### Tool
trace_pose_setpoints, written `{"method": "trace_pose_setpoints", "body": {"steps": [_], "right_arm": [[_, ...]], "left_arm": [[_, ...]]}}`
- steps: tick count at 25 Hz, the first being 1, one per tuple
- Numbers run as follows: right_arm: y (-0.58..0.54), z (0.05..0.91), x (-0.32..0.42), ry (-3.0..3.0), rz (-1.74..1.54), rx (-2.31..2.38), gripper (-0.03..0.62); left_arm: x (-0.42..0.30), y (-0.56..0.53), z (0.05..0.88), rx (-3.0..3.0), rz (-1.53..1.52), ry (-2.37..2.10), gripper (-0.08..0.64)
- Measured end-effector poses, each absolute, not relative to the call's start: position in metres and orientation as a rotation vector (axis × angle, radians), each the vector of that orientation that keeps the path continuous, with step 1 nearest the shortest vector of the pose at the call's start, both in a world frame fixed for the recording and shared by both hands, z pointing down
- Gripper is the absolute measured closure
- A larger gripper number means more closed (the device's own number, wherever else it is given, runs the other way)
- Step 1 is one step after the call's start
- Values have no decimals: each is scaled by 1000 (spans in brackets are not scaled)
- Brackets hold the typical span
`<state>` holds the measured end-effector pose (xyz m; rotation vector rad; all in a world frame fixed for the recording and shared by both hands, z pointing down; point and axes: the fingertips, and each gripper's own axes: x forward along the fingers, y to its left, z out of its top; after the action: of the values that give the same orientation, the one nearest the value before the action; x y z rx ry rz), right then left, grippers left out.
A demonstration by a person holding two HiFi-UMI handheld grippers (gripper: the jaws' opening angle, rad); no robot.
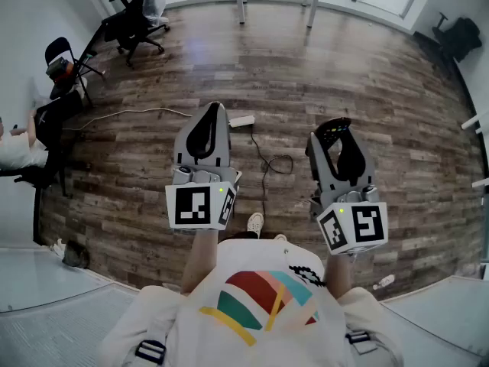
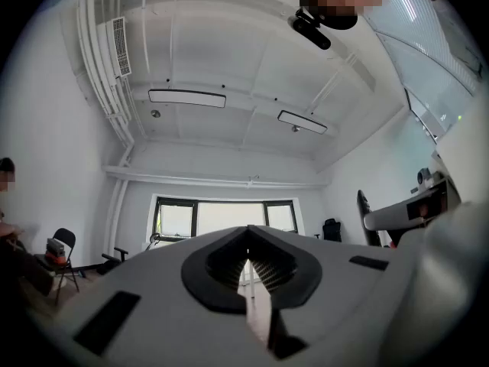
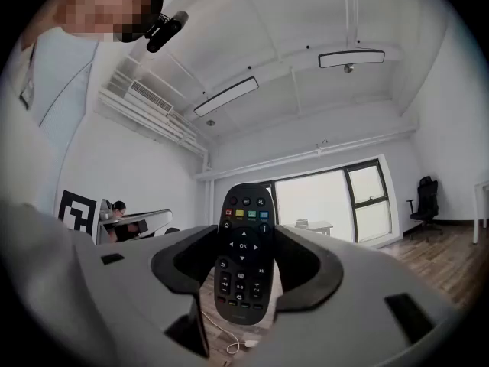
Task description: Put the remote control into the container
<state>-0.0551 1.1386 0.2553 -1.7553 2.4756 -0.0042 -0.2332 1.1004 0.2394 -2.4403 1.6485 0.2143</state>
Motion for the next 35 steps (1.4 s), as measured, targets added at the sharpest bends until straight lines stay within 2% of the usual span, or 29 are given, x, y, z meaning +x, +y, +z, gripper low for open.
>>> {"method": "trace_pose_setpoints", "body": {"steps": [16, 25, 35], "right_arm": [[1085, 261, -73, 2471, 66, -1840, 354], [1058, 276, -56, 2431, -27, -1919, 354], [935, 281, -29, 2486, -34, -1800, 354]], "left_arm": [[-256, 1031, 256, -2492, 258, 1640, 552], [-241, 994, 259, -2542, 256, 1583, 552], [-213, 896, 259, -2447, 208, 1605, 552]]}}
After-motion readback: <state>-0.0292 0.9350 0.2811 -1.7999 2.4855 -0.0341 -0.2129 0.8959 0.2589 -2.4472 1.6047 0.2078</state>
